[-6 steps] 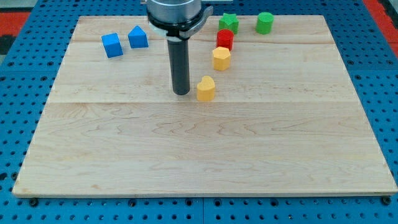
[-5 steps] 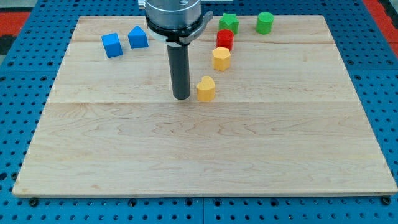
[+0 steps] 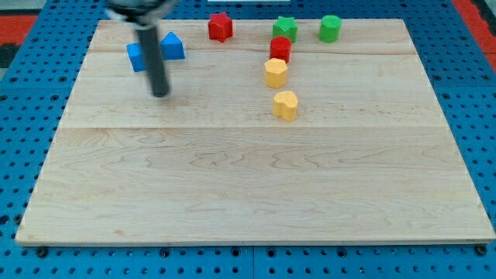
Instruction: Move the blue cube vertically to the blue triangle
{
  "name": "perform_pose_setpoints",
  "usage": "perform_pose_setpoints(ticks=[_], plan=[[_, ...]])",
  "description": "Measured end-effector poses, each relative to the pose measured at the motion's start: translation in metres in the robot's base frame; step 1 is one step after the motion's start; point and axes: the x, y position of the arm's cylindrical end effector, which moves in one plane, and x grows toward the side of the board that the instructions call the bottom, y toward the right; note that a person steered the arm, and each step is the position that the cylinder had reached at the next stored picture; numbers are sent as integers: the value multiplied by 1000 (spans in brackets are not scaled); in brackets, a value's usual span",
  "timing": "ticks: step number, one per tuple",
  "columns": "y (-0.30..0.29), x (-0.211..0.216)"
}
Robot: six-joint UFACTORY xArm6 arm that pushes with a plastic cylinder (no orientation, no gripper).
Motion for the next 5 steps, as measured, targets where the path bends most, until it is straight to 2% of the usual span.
perform_pose_setpoints(ticks=[1,2,3,4,5], plan=[[-79,-36],[-65,-97],[-15,-89],[18,-31],[34,-9]])
